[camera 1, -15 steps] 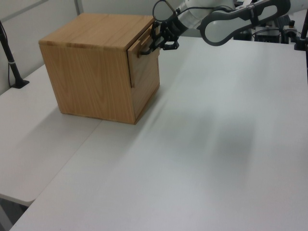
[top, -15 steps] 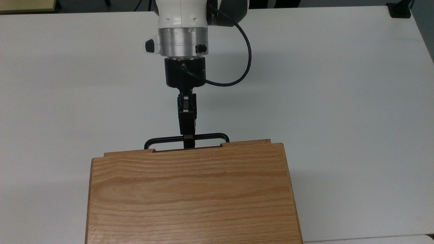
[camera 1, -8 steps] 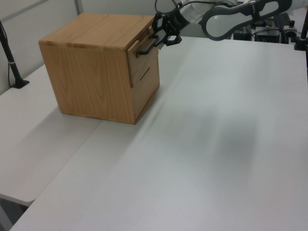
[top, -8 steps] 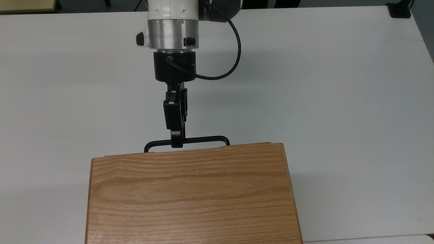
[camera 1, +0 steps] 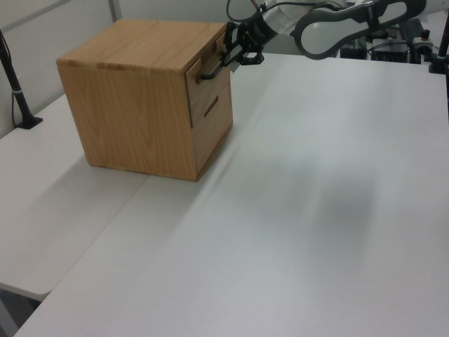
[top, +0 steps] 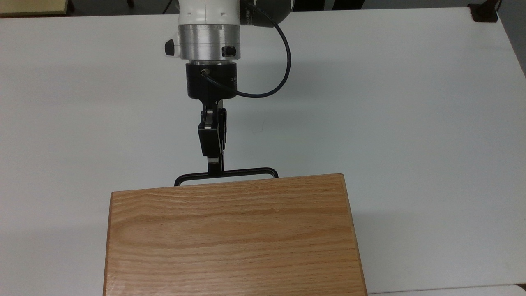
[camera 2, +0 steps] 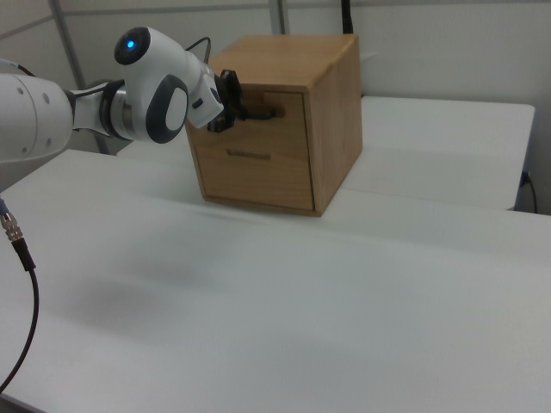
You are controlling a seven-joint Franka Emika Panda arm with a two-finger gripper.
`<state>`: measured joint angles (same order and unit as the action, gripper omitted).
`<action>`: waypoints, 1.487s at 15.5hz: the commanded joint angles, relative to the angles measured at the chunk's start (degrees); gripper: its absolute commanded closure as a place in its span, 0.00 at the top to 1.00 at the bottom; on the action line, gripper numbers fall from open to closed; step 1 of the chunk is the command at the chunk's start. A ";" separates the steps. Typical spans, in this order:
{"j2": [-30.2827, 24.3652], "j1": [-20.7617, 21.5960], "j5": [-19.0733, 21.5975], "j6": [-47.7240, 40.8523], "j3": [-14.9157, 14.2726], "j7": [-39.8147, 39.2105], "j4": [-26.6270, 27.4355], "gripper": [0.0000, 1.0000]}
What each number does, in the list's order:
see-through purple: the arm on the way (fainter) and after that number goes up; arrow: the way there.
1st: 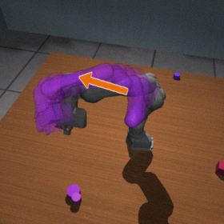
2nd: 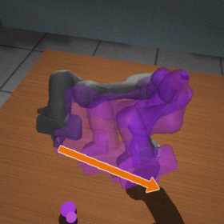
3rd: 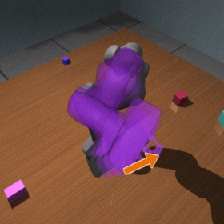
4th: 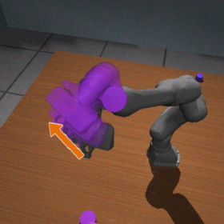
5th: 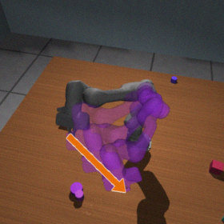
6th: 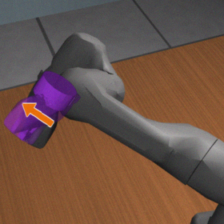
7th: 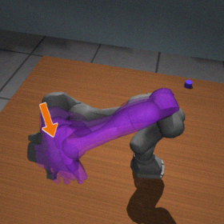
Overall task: Open the drawer by sliding it
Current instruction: 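Close the gripper around the black bar handle of the upper drawer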
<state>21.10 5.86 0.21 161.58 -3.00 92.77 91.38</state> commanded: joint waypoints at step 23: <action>-0.45 0.20 -0.04 0.14 -0.08 0.40 1.08 0.03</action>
<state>21.69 6.06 -0.01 161.84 -2.98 92.01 91.25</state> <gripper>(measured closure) 0.837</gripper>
